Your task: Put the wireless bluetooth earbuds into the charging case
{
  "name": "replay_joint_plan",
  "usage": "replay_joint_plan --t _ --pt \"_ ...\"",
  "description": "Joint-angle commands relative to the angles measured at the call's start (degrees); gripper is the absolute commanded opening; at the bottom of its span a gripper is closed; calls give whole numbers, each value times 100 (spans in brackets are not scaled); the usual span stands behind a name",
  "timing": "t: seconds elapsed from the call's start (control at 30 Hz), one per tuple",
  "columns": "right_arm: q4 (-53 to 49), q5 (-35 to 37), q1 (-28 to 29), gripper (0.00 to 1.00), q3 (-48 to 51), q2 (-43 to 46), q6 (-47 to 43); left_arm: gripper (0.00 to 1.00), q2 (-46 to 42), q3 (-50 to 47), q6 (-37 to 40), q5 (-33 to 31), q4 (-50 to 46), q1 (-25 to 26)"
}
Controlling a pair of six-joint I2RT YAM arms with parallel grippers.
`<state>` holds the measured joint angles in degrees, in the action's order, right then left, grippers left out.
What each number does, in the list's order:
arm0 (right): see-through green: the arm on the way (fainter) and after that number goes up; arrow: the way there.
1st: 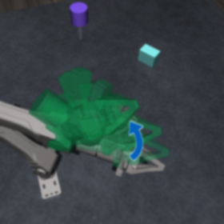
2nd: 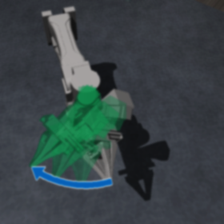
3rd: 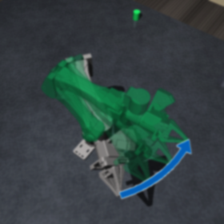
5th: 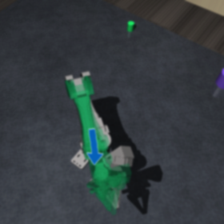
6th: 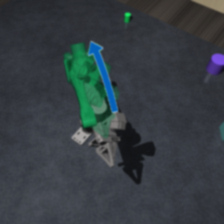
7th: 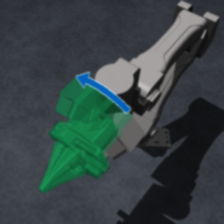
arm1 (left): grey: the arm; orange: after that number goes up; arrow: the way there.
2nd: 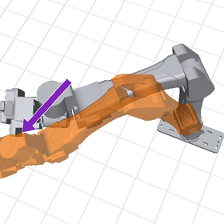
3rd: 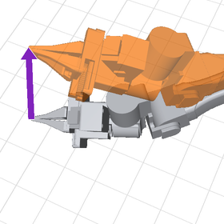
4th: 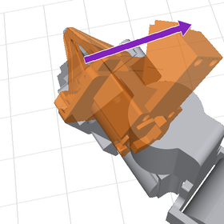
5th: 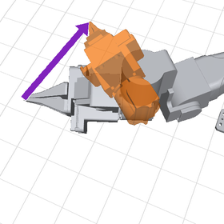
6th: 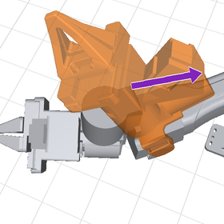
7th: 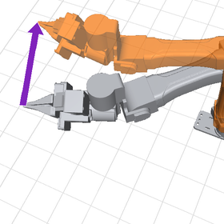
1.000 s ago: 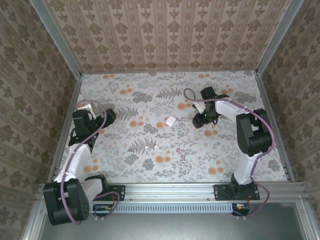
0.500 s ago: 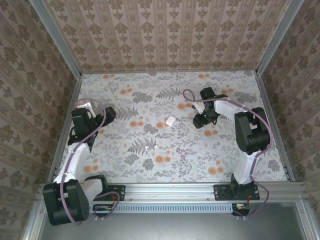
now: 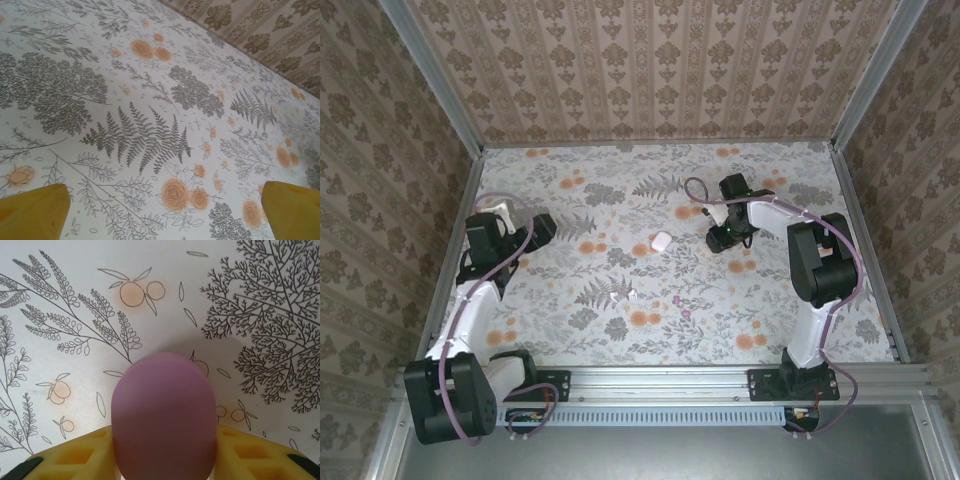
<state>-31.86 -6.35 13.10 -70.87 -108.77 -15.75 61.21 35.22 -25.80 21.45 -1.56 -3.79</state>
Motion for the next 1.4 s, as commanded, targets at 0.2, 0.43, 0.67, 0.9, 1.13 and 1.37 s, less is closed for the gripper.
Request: replay_joint_plan --t 0.2,0.43,0.67,0.9,1.13,1.37 --pt "962 -936 230 40 770 1496 -239 94 538 520 -698 623 337 873" --pt "1778 -1483 583 39 1405 2563 -478 90 1403 1339 -1078 881 679 2336" --pt "1938 -1756 867 38 1480 3136 -655 83 2371 2330 -1294 1705 786 3377" --pt "2007 -1897 979 38 1508 3356 -671 82 2803 2864 -1193 1998 629 3835" --pt "2129 -1993 1008 38 1580 3483 -597 75 3027 3183 -1232 2149 587 3956" --pt "2268 -1880 1036 39 1636 3505 -502 72 3185 3332 -1180 2236 501 4101"
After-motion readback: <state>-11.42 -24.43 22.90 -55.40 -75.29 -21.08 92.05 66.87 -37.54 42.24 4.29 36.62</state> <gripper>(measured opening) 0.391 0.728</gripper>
